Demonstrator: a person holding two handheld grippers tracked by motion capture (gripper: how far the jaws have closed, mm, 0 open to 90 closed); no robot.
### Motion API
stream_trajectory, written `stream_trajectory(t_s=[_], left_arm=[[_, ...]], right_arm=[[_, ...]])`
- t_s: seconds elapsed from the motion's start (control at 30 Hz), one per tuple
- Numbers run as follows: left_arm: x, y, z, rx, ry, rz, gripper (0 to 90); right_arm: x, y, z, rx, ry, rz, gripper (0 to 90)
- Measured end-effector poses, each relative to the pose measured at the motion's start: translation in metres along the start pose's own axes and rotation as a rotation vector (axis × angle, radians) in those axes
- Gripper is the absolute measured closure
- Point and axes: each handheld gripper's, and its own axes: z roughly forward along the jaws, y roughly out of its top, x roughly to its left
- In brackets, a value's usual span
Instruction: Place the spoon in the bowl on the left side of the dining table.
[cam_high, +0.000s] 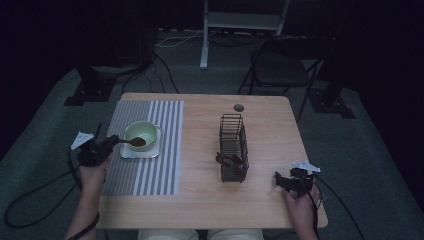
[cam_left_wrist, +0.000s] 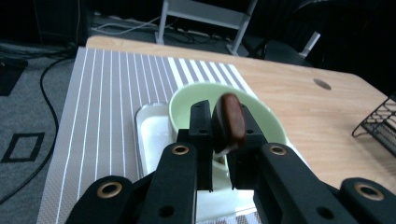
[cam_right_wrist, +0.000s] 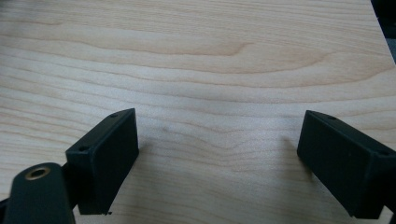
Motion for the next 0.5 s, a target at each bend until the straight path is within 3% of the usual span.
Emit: stream_trajectory(t_s=[0.07,0.17,0.27,0.5], left_arm=[[-0.004,-0.005,0.002,0.025,0.023,0.046,81.8],[-0.008,-0.012,0.005,0.036,0.045,0.074,79.7],[-0.012,-0.016,0.007,0.045,0.069,0.101,70.8],[-0.023,-0.024,0.005,0.067,0.119,0.154,59.6]], right_arm=[[0.0,0.0,0.0,0.0,0.0,0.0,11.9],[0.0,0.0,0.0,0.0,0.0,0.0,11.9],[0.0,0.0,0.0,0.0,0.0,0.0,11.9],[0.0,0.0,0.0,0.0,0.0,0.0,11.9]])
